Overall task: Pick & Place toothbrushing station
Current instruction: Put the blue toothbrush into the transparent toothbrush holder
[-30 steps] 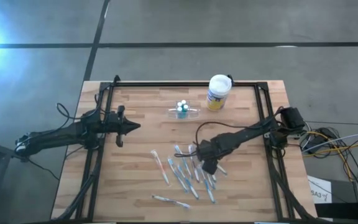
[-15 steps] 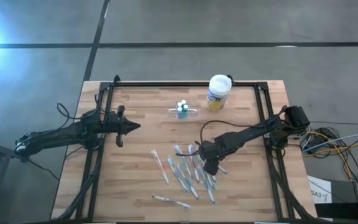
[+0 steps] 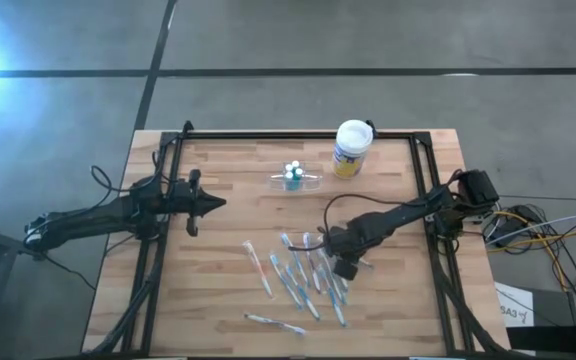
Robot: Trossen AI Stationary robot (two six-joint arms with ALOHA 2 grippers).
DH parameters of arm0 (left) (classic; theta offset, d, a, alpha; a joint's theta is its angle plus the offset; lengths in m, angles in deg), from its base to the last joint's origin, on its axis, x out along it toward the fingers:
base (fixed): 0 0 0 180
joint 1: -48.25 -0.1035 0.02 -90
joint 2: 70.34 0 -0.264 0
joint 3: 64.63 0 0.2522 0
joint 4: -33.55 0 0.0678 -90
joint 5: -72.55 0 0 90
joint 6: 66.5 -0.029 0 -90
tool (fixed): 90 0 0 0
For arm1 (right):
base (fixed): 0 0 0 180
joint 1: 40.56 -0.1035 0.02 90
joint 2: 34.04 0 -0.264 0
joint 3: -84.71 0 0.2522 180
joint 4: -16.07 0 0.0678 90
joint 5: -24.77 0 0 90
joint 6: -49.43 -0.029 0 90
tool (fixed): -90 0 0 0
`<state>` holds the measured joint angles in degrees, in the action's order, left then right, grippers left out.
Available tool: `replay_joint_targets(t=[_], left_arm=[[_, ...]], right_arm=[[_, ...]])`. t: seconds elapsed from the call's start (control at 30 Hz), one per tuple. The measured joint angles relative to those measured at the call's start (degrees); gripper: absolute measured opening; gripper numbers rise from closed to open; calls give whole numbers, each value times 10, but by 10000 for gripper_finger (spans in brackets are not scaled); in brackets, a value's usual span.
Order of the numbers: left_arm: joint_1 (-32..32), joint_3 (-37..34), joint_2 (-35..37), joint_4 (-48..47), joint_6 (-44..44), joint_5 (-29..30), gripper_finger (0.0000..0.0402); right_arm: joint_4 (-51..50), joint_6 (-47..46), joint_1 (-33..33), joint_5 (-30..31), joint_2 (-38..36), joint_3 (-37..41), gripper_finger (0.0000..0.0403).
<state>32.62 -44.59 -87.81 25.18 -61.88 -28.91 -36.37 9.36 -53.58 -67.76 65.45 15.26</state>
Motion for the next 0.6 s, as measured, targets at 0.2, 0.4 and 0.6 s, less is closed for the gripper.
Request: replay_joint_targets(t=[0.2,0.4,0.6], left_arm=[[0,0,0,2,0,0,10],[1,0,0,12,-19,0,10],[1,0,0,91,-66,3,10]], right_arm=[[-53,6,0,18,-52,-27,17],[-32,55,-14,118,-173,-49,15],[219,232,-6,151,-275,13,14]])
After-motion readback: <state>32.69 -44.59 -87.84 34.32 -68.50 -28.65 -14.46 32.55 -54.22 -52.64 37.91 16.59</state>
